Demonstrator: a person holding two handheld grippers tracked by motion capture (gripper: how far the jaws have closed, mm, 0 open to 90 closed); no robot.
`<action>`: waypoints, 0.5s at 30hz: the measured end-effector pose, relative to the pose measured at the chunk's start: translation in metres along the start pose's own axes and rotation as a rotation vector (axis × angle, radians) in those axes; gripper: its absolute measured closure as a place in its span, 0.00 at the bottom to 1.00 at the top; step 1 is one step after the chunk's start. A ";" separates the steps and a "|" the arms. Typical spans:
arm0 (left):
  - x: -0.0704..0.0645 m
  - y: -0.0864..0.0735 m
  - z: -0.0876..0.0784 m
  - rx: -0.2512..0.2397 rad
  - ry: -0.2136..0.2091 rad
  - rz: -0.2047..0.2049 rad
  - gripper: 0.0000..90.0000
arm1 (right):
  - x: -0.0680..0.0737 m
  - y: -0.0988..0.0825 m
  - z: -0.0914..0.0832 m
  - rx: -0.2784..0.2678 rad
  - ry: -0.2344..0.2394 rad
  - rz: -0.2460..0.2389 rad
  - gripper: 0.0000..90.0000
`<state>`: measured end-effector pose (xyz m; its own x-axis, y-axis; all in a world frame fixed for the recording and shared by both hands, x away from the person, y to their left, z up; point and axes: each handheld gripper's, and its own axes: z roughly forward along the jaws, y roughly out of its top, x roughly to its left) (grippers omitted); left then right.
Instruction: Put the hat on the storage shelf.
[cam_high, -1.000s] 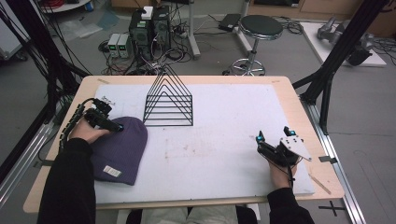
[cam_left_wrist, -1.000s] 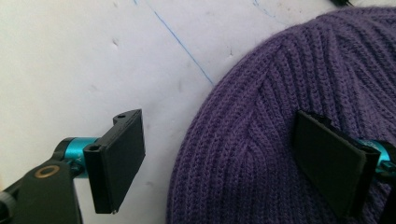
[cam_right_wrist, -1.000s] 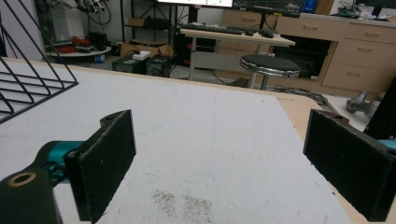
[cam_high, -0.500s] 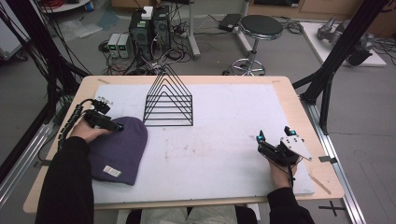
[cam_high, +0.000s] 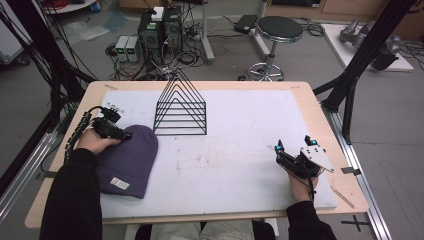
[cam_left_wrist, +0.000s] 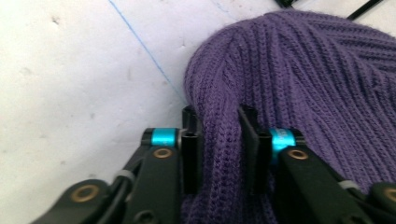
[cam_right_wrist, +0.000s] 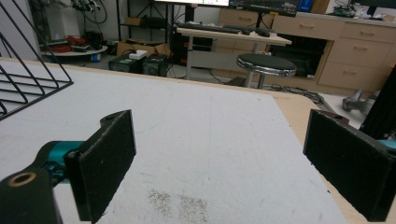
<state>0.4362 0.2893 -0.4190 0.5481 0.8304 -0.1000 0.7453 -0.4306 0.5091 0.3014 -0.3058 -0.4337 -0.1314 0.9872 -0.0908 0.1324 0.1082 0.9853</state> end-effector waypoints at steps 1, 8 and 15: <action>0.000 0.000 0.000 0.000 0.000 0.000 0.85 | 0.000 0.000 0.000 0.000 0.000 0.000 0.09; -0.013 -0.004 -0.001 -0.039 0.089 0.051 0.89 | 0.000 0.000 0.000 0.002 0.002 -0.006 0.09; -0.008 -0.013 -0.005 -0.097 0.053 0.003 0.89 | 0.001 0.000 0.000 -0.003 0.003 -0.012 0.09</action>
<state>0.4204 0.2896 -0.4204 0.5274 0.8479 -0.0541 0.7020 -0.3990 0.5899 0.3017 -0.3051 -0.4338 -0.1356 0.9855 -0.1019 0.1283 0.1194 0.9845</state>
